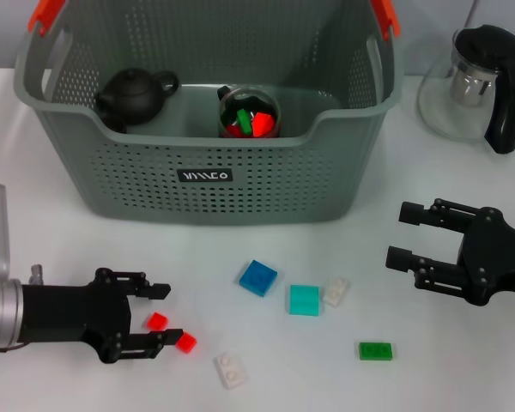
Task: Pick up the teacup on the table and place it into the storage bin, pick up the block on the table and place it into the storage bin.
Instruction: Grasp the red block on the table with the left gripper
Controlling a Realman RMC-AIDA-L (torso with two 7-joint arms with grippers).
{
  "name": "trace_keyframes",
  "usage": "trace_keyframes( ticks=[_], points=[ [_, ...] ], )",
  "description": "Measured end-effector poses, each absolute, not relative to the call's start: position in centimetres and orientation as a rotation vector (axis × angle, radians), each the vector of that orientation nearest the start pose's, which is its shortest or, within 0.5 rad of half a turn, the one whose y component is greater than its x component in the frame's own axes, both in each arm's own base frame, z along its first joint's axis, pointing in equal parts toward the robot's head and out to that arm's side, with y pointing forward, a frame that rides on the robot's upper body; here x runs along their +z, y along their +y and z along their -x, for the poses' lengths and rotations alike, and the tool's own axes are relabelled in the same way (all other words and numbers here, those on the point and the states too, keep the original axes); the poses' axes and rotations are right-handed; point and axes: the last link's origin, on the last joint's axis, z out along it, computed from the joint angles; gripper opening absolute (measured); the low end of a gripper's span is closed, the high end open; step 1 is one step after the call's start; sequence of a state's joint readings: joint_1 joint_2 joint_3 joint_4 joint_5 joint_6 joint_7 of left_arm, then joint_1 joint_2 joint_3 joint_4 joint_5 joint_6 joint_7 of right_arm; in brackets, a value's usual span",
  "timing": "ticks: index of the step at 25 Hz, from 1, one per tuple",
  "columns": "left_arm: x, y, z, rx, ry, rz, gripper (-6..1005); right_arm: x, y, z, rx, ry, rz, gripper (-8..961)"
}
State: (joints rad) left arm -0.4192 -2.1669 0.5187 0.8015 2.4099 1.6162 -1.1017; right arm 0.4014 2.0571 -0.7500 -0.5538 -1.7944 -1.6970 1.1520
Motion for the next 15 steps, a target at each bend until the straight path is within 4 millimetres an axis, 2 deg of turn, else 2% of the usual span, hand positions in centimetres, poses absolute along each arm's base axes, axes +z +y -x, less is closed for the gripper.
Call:
trace_keyframes(
  ticks=[11, 15],
  points=[
    [-1.8, 26.6, 33.0, -0.237, -0.366, 2.828, 638, 0.1, 28.3, -27.8, 0.957, 0.486, 2.681, 735],
    [-1.9, 26.6, 33.1, -0.232, -0.375, 2.824, 582, 0.1, 28.3, -27.8, 0.958, 0.486, 2.681, 734]
  ],
)
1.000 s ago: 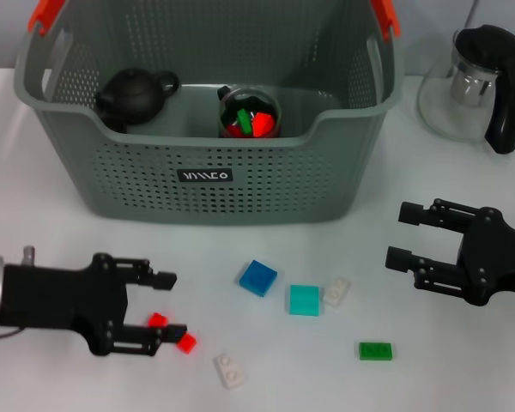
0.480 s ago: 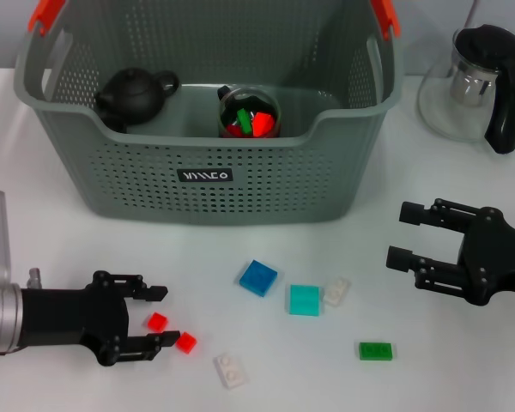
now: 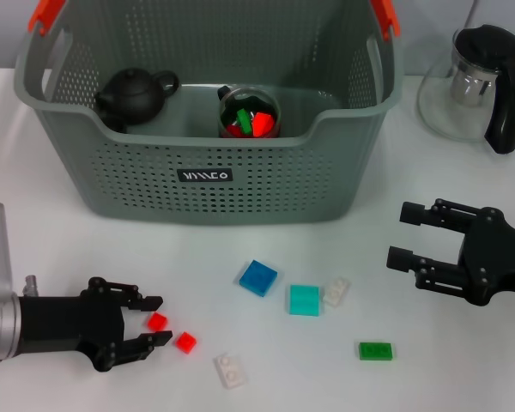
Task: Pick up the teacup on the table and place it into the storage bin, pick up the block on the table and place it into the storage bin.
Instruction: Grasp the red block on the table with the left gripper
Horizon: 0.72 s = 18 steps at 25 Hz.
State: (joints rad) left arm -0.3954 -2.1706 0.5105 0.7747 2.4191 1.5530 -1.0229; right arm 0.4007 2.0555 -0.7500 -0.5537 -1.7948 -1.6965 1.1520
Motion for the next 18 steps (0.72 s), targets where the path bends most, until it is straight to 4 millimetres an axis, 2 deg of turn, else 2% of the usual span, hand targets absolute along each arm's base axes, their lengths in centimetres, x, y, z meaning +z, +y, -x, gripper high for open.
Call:
trace_keyframes(
  ticks=[9, 15, 18],
  points=[
    [-2.43, 26.62, 33.34, -0.222, -0.394, 2.819, 462, 0.12, 28.36, -27.79, 0.958, 0.485, 2.682, 734],
    [-2.26, 26.84, 33.3, -0.221, -0.423, 2.813, 467, 0.12, 28.31, -27.84, 0.958, 0.487, 2.681, 733],
    [-2.25, 26.89, 33.27, -0.216, -0.429, 2.816, 413, 0.12, 28.23, -27.92, 0.957, 0.49, 2.68, 733]
  ],
)
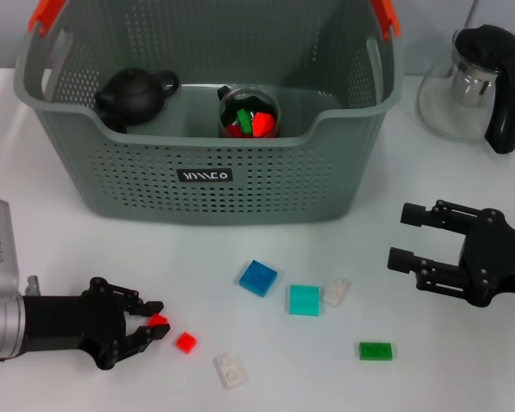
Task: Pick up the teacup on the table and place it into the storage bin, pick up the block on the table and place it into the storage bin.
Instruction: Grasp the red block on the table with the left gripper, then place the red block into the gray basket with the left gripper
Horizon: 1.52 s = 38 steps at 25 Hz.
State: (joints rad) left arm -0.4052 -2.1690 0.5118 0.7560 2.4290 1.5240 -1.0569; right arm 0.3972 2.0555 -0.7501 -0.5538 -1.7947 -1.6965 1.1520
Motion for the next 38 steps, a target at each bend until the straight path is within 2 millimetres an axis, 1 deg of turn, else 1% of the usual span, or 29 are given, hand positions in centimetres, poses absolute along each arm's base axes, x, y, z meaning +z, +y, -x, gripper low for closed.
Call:
trace_keyframes(
  ticks=[1, 5, 10, 13, 14, 18, 19, 23, 26, 29, 32, 34, 35, 37, 38],
  points=[
    [-2.2, 26.9, 33.3, -0.215, -0.429, 2.816, 395, 0.1, 28.2, -27.9, 0.957, 0.491, 2.679, 733],
    [-2.2, 26.9, 33.3, -0.217, -0.43, 2.815, 259, 0.1, 28.2, -27.9, 0.959, 0.491, 2.681, 733],
    [-1.3, 26.9, 32.7, -0.27, -0.495, 2.819, 258, 0.2, 28.1, -27.9, 0.96, 0.489, 2.682, 734],
    [0.2, 26.6, 31.7, -0.403, -0.502, 2.842, 258, 0.2, 28.1, -27.9, 0.961, 0.488, 2.683, 734],
    [1.3, 26.6, 31.1, -0.5, -0.496, 2.837, 258, 0.2, 28.1, -27.9, 0.961, 0.488, 2.684, 734],
    [3.8, 26.6, 28.9, -0.799, -0.454, 2.805, 259, 0.2, 28.1, -27.9, 0.962, 0.482, 2.684, 734],
    [4.1, 26.8, 28.5, -0.851, -0.455, 2.796, 259, 0.2, 28.1, -27.9, 0.963, 0.48, 2.684, 734],
    [5.0, 28.4, 26.2, -1.084, -0.496, 2.71, 260, 0.1, 28.1, -27.8, 0.965, 0.478, 2.684, 734],
    [5.6, 29.8, 24.4, -1.262, -0.476, 2.608, 260, 0.0, 28.1, -27.7, 0.967, 0.476, 2.689, 735],
    [6.8, 31.9, 22.6, -1.362, -0.46, 2.521, 260, -0.1, 28.2, -27.6, 0.969, 0.467, 2.696, 735],
    [8.4, 34.3, 20.5, -1.378, -0.491, 2.509, 261, -0.2, 28.2, -27.4, 0.973, 0.461, 2.7, 735],
    [9.4, 36.1, 18.8, -1.355, -0.527, 2.522, 261, -0.2, 28.3, -27.3, 0.975, 0.459, 2.702, 735],
    [10.1, 37.0, 17.8, -1.319, -0.544, 2.538, 261, -0.2, 28.3, -27.3, 0.976, 0.459, 2.702, 735],
    [10.8, 38.2, 16.4, -1.239, -0.581, 2.567, 262, -0.2, 28.4, -27.2, 0.977, 0.455, 2.702, 735],
    [11.3, 39.2, 15.5, -1.149, -0.616, 2.586, 262, -0.2, 28.4, -27.2, 0.978, 0.454, 2.702, 735]
  ],
)
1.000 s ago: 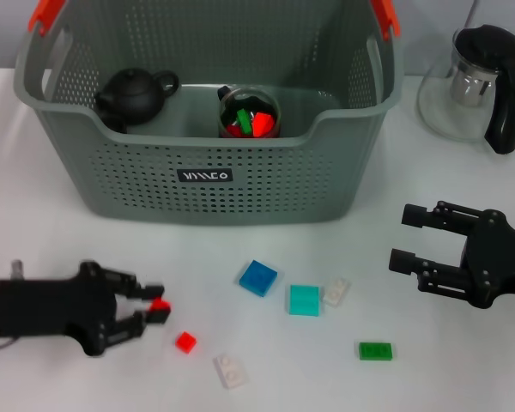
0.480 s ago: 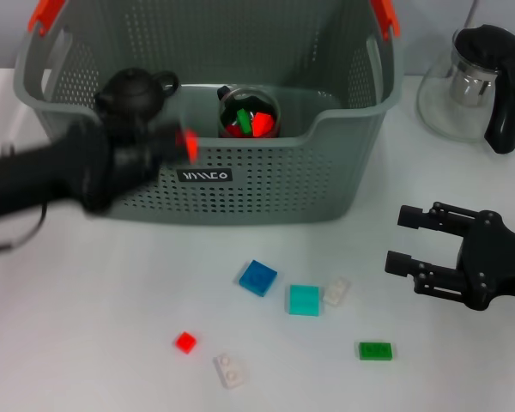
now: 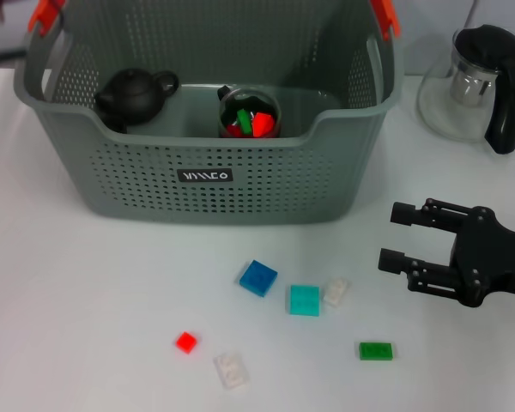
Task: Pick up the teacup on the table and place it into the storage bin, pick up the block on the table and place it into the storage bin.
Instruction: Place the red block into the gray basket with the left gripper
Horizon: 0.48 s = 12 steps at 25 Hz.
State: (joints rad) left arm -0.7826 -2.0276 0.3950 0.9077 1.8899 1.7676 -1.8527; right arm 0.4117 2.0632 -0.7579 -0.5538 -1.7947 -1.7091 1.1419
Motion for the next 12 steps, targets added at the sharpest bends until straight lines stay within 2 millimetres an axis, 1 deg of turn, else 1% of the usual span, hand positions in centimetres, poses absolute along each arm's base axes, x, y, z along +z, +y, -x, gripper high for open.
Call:
trace_keyframes(
  ticks=[2, 4, 5, 6, 8, 10, 12],
  points=[
    [11.4, 40.4, 14.1, -0.98, -0.679, 2.616, 262, -0.2, 28.4, -27.2, 0.978, 0.453, 2.7, 735],
    [10.9, 41.5, 12.9, -0.763, -0.72, 2.636, 262, -0.2, 28.5, -27.2, 0.977, 0.454, 2.694, 734],
    [10.7, 41.8, 12.6, -0.696, -0.729, 2.639, 262, -0.3, 28.5, -27.1, 0.977, 0.453, 2.694, 734],
    [10.0, 42.4, 12.1, -0.56, -0.744, 2.642, 263, -0.3, 28.6, -27.1, 0.977, 0.452, 2.693, 734],
    [8.6, 43.1, 11.5, -0.387, -0.762, 2.651, 263, -0.4, 28.6, -27.0, 0.979, 0.449, 2.694, 734],
    [6.8, 43.5, 11.1, -0.247, -0.772, 2.65, 263, -0.4, 28.7, -26.9, 0.98, 0.448, 2.694, 734],
    [4.9, 44.0, 10.9, -0.144, -0.774, 2.621, 263, -0.5, 28.7, -26.9, 0.979, 0.449, 2.692, 734]
  ],
)
